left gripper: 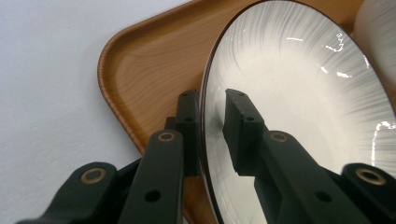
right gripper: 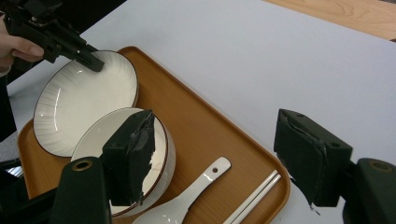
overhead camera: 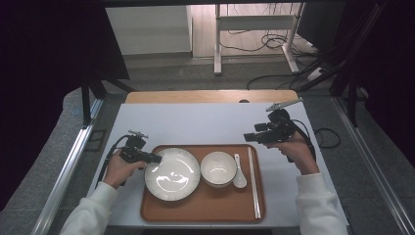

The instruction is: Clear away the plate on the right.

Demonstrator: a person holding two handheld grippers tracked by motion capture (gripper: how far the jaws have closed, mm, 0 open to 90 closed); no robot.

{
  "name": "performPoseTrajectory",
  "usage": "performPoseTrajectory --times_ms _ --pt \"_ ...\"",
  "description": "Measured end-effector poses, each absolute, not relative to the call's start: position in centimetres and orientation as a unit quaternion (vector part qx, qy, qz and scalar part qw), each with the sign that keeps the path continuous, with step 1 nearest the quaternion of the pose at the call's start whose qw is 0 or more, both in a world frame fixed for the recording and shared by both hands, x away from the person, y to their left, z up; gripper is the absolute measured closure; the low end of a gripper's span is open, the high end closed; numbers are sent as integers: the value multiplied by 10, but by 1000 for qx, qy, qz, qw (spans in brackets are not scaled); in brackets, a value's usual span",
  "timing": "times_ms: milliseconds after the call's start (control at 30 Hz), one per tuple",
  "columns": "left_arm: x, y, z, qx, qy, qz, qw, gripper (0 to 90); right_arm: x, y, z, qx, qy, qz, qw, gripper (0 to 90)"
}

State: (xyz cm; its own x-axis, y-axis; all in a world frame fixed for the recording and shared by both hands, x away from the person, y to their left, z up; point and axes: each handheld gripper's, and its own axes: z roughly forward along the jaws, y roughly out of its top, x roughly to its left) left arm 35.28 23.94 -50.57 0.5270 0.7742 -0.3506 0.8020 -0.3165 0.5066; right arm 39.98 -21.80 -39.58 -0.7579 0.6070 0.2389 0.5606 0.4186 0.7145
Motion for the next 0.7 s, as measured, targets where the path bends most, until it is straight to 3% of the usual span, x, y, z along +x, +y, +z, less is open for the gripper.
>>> performPoseTrajectory --times_ms 233,400,600,700 --pt "353 234 -512 821 484 -9 303 762 399 -220 -398 346 842 413 26 285" --pt "352 230 -510 821 481 2 307 699 399 -222 -398 343 841 417 27 285" --pt "341 226 -492 821 472 47 317 386 397 -226 -399 345 840 417 27 286" --pt "335 226 -480 814 469 78 333 312 395 -226 -400 346 842 413 27 285"
